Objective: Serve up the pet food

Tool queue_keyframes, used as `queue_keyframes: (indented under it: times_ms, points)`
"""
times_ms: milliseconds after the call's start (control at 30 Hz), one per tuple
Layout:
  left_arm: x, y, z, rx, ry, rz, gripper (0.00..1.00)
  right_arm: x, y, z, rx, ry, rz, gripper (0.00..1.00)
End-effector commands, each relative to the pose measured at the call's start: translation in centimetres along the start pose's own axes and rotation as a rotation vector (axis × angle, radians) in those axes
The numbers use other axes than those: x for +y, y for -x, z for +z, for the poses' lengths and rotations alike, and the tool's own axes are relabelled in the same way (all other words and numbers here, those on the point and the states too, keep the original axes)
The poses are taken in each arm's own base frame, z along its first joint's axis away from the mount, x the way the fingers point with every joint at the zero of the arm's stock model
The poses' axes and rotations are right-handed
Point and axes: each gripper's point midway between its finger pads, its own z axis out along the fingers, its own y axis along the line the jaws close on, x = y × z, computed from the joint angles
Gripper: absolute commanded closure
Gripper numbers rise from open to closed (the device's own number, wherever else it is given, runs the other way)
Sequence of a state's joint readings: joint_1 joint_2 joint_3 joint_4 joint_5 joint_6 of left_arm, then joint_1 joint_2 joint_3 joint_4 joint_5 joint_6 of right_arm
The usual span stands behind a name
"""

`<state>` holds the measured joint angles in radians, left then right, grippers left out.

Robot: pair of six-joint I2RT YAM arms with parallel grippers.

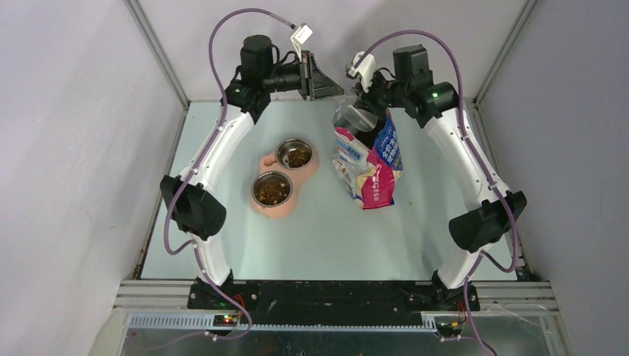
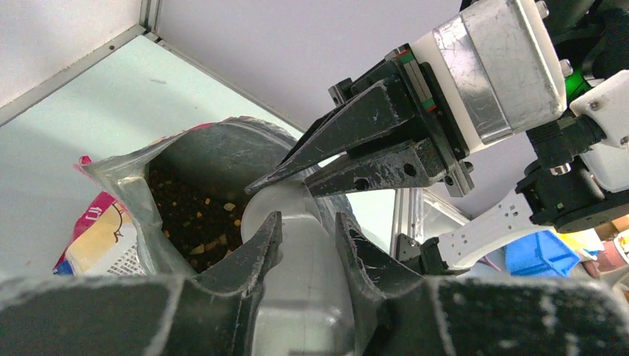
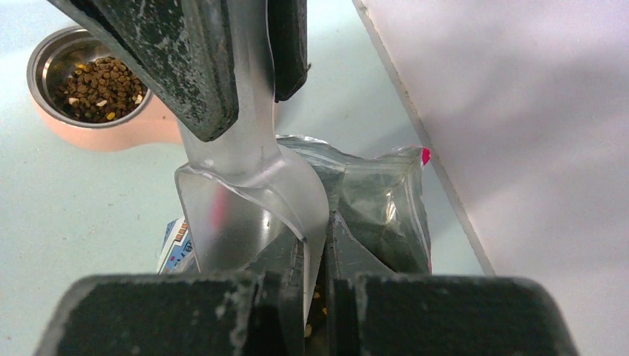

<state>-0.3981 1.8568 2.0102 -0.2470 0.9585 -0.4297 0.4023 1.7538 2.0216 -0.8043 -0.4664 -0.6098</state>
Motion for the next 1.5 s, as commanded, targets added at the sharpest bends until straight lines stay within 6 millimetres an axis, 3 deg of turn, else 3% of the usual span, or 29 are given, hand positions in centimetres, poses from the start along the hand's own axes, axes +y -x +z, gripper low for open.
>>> queue_keyframes:
  times_ms: [0,133,300,567,633,767,800,867,1000,1100,1200,1233,1367,1433,1467]
  points:
    - [-2.8,-0.1,-0.4,0.051,-0.105,0.044,0.73,-0.9,1.5,-0.6,-0.038,-0.03,-0.073,1.0]
    - [-2.2,0.0,-0.4,0.048,-0.075,0.055,0.65,-1.1,1.4,-0.6,-0.035,-0.033,-0.069,1.0]
    - [-1.7,-0.5,-0.3,0.078,-0.065,0.031,0.62,-1.3,1.2,-0.5,-0.03,-0.042,-0.07,1.0]
    - [-1.8,-0.4,-0.2,0.086,-0.075,0.034,0.64,-1.2,1.1,-0.4,-0.025,-0.041,-0.065,1.0]
    - [-1.7,-0.5,-0.2,0.088,-0.076,0.033,0.69,-1.2,0.9,-0.4,-0.02,-0.044,-0.061,1.0]
    - [-0.8,-0.4,0.0,0.081,-0.032,0.028,0.96,-1.1,0.7,-0.4,-0.009,-0.05,-0.056,0.99]
    - [-0.4,-0.5,0.0,0.084,-0.01,0.019,0.98,-1.0,0.7,-0.5,-0.007,-0.052,-0.053,0.97]
    - [0.7,-0.4,-0.1,0.08,0.055,0.033,1.0,-0.8,0.2,-0.9,0.012,-0.057,-0.043,0.77]
    - [2.9,-0.1,-0.5,0.064,0.201,0.025,1.0,0.3,0.0,-3.5,0.047,-0.053,-0.018,0.55]
    - [3.8,-0.3,-0.5,0.061,0.257,-0.003,1.0,1.1,0.7,-6.7,0.016,-0.036,0.041,0.47]
    - [4.5,-1.0,0.1,0.063,0.299,-0.024,1.0,0.5,1.7,-10.4,-0.058,-0.082,0.139,0.39]
    - [4.8,-1.2,0.4,0.065,0.306,-0.029,1.0,0.4,1.7,-10.8,-0.066,-0.091,0.175,0.38]
    - [5.6,-2.2,2.6,0.065,0.361,-0.038,1.0,-1.2,-0.2,-13.0,-0.058,-0.194,0.29,0.35]
    - [6.1,-2.7,3.6,0.063,0.399,-0.035,1.0,-2.5,-3.0,-13.7,-0.006,-0.279,0.374,0.35]
    - [6.4,-2.9,3.9,0.062,0.418,-0.036,1.0,-2.8,-3.3,-14.2,-0.007,-0.305,0.39,0.35]
